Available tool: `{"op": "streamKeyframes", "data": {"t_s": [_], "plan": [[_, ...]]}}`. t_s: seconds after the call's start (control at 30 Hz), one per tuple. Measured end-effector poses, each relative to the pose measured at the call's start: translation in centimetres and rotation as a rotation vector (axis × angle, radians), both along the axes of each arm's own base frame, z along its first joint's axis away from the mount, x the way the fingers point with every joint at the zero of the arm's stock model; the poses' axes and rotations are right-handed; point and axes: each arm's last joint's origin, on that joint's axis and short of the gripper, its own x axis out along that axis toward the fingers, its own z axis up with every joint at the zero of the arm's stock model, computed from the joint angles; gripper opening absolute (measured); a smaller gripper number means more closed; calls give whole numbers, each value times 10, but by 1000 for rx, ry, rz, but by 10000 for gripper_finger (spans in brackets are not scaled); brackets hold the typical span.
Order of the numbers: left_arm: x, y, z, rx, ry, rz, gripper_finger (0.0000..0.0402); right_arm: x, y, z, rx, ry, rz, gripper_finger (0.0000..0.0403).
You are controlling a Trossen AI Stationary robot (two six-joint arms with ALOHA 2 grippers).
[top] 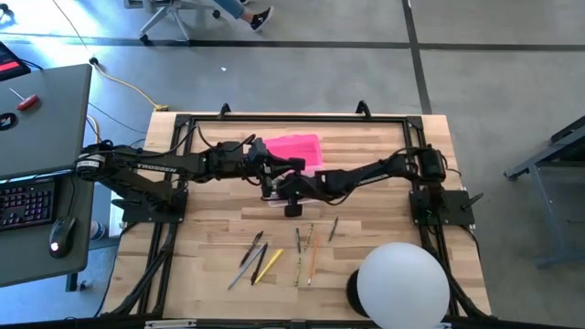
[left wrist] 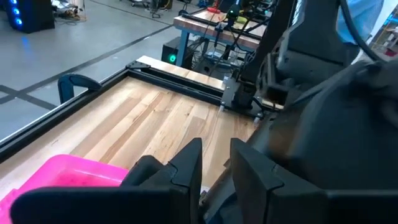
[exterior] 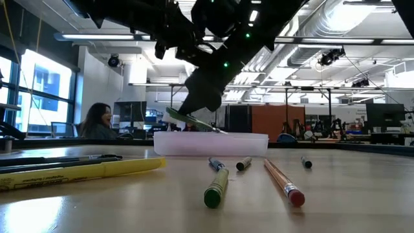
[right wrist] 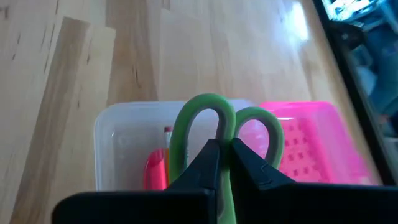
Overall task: Pick & place school supplies into a supply box
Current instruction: Put the green scissors into the pink supply box, then put the left blue crayon into the pink supply box
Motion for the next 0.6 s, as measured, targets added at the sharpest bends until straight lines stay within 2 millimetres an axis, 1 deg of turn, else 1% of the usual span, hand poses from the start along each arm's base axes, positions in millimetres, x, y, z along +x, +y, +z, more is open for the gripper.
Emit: {"op": "streamKeyframes", "data": {"t_s": [0.07, 0.2, 0.4, 0.5, 0.6], "plan": [[0, 0, 0, 0, 0, 0, 113, -3, 0, -4, 6, 22, 6, 10], [0, 0, 0, -2, -4, 0, 113, -6, 2, -9, -48, 84, 62, 32], [0, 0, 0, -29, -8, -4, 113, -6, 11, -7, -138, 68, 5, 76], [0, -1, -1, -63, -4, -38, 113, -7, 19, -5, -199, 81, 4, 92], [-4, -3, 4, -69, -17, -95, 113, -11, 32, 4, -268, 105, 49, 101]]}}
